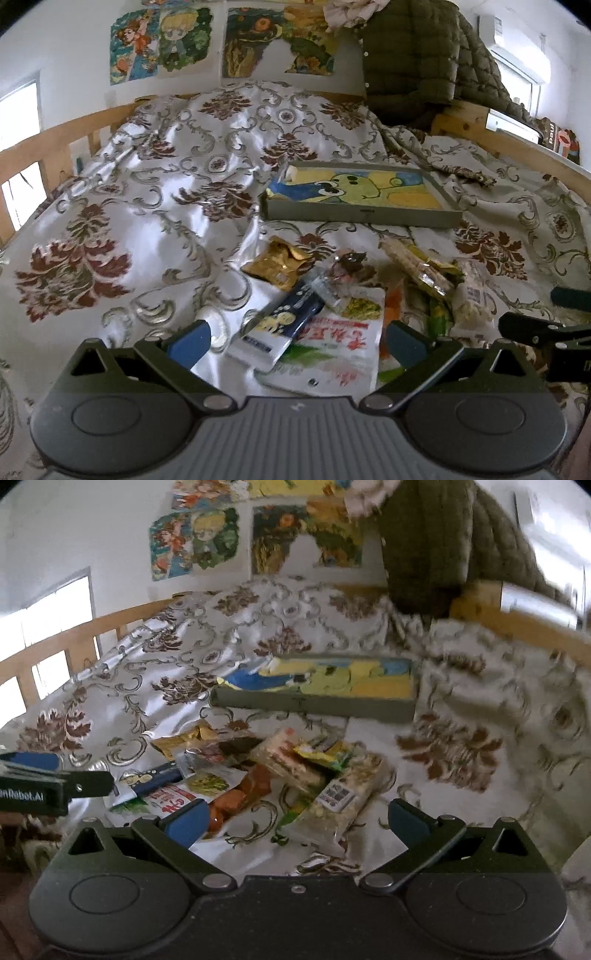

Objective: Organize snacks
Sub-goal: 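Move left tool toward the clear rice-cracker bar while right tool approaches the labelled nut bar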

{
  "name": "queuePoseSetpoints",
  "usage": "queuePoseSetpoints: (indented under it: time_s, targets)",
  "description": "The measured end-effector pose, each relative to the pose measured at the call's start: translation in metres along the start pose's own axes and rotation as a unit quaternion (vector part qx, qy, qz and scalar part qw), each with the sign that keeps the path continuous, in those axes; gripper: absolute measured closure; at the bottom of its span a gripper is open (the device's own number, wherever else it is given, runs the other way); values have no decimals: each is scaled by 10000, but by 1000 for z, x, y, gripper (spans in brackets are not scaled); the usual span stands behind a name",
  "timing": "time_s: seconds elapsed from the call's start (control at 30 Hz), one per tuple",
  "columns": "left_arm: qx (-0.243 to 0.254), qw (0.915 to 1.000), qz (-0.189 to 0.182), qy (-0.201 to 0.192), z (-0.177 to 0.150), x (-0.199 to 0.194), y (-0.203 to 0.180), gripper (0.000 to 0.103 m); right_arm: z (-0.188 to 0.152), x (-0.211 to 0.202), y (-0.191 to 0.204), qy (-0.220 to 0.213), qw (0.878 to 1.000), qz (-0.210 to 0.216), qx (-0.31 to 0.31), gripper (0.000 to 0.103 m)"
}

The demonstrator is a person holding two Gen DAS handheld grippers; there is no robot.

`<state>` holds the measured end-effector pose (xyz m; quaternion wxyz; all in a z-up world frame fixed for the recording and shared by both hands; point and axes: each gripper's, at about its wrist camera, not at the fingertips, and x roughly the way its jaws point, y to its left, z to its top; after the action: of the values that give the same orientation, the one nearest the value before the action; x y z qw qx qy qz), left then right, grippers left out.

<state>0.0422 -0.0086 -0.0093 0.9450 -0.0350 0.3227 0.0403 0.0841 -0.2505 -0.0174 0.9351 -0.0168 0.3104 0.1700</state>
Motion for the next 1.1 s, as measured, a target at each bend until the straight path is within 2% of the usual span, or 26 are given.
queuePoseSetpoints:
  time_s: [0.13, 0.27, 0.5, 0.87, 1.1]
  targets:
    - [-11, 9998, -107, 140, 9, 17, -9, 0, 8, 16, -14, 213, 9996, 22, 207, 1]
    - [301, 9991, -221, 179, 19, 35, -23, 0, 14, 34, -26, 357, 9991, -23, 212, 1]
    - [445, 9961, -671, 373, 44, 69, -47, 0, 18, 65, -44, 495, 9984, 80, 243, 1]
    - [78, 9916, -970, 847, 70, 137, -70, 0, 17, 106, -45, 543, 9982, 108, 212, 1]
    - [-176, 9881, -1114, 1046, 72, 159, -71, 1, 17, 118, -49, 642, 9973, 176, 308, 1]
